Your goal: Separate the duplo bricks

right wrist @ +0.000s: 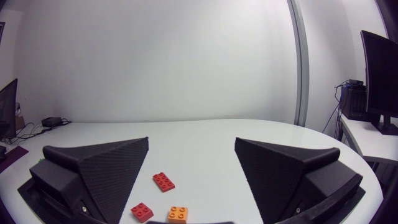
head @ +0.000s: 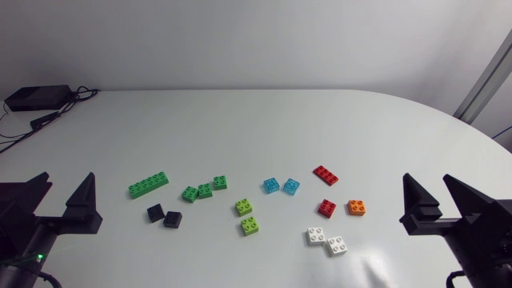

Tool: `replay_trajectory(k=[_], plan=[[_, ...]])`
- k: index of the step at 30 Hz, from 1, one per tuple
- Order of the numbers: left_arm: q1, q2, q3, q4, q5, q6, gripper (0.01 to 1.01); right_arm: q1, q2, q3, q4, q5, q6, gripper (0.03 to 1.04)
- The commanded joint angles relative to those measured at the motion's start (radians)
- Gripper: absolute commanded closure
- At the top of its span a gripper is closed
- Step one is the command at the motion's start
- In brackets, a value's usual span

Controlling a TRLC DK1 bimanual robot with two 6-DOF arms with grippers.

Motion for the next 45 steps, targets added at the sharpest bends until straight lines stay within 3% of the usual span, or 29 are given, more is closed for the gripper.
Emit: replay_trajectory(k=[1,33,45], plan=[[0.008,-0.017,-0.019,-0.002,0.01,-0.02,0.044,-0.004,-0.006,-0.038,-0.018,0.005,0.025,0.07],[0.008,-0.017,-0.019,-0.002,0.01,-0.02,0.044,-0.004,-0.006,-0.038,-0.018,0.005,0.025,0.07],[0.008,-0.017,-0.019,-0.002,0.01,-0.02,0.044,0.045,-0.006,-0.038,-0.018,0.005,0.023,0.07]])
